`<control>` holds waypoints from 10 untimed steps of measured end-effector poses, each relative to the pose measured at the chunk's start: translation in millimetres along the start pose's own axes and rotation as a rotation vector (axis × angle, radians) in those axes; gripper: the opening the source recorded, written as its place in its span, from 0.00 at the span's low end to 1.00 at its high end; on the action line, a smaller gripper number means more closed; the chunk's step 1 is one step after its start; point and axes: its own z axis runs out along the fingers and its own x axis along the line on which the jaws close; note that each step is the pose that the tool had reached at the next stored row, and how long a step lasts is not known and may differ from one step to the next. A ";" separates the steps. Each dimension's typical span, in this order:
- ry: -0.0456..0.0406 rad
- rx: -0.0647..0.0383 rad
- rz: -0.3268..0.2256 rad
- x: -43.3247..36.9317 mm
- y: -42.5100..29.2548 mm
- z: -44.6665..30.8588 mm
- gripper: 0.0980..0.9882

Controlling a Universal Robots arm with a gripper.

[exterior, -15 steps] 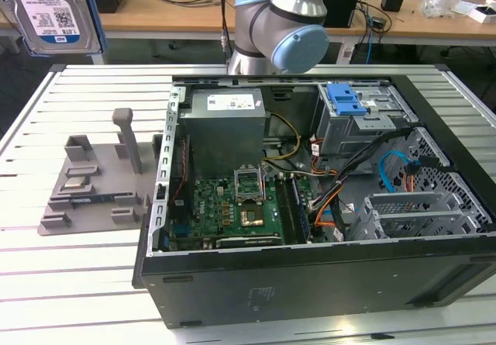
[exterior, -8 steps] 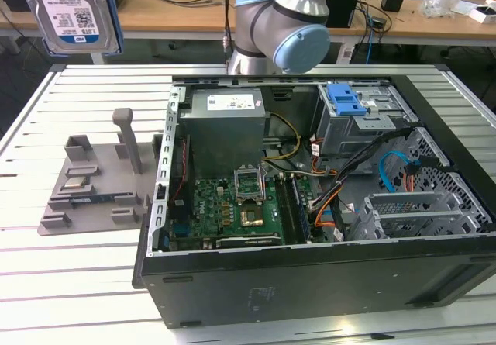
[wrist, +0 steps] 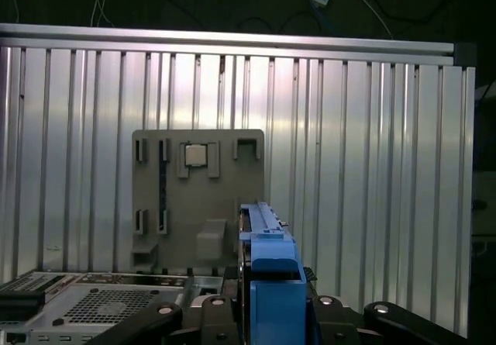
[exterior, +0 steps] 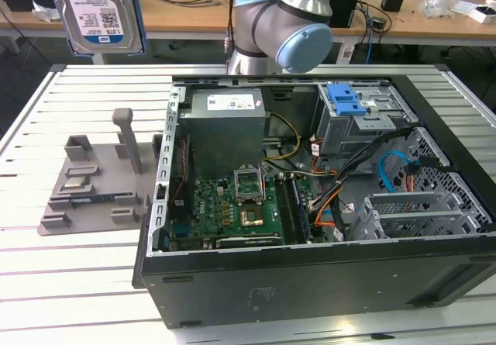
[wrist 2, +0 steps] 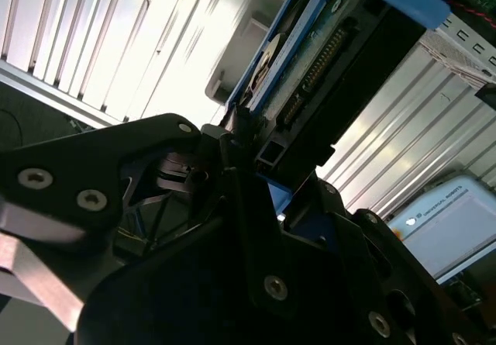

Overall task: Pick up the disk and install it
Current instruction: 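Pick up the disk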

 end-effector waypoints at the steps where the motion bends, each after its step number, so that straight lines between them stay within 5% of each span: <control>1: 0.0000 0.000 0.000 0.1 -3.0 -0.1 0.30; 6: 0.0001 0.000 0.000 0.8 -20.3 -0.6 0.30; 10: 0.0000 0.000 0.000 1.7 -47.4 -1.3 0.30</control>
